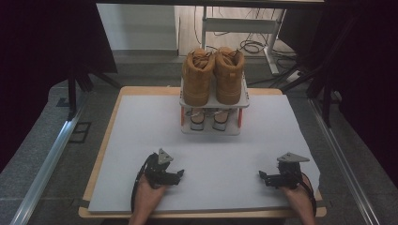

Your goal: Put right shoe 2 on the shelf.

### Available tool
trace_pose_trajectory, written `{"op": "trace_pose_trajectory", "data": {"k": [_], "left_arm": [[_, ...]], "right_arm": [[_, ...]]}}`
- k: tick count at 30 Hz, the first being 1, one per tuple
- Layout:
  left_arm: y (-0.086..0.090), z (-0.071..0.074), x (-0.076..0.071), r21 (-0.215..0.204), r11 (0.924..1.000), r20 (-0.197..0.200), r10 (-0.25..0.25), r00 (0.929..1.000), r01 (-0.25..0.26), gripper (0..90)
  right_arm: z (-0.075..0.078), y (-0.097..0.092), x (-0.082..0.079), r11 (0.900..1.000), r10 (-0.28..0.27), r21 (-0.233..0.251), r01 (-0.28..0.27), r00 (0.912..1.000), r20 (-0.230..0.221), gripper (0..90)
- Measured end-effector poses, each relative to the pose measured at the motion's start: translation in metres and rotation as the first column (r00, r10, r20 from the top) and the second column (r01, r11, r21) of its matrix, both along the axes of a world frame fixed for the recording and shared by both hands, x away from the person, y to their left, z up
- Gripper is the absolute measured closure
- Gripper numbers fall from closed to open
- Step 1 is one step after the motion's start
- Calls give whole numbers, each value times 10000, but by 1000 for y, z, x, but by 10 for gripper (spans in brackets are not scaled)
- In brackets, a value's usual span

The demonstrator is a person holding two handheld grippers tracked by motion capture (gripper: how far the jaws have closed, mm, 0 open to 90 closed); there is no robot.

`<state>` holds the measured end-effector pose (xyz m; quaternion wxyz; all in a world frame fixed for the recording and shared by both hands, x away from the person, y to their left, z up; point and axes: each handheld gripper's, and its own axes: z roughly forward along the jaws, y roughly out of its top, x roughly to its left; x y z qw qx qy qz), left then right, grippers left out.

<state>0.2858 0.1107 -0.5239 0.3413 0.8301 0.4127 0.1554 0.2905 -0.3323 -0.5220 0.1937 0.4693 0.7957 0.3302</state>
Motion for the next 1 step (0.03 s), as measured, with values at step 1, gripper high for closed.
{"op": "trace_pose_trajectory", "data": {"k": [1], "left_arm": [[0, 0, 0, 1, 10000, 2, 1, 10000, -1, 140]], "right_arm": [[0, 0, 0, 10000, 1, -10, -1, 10000, 1, 6]]}}
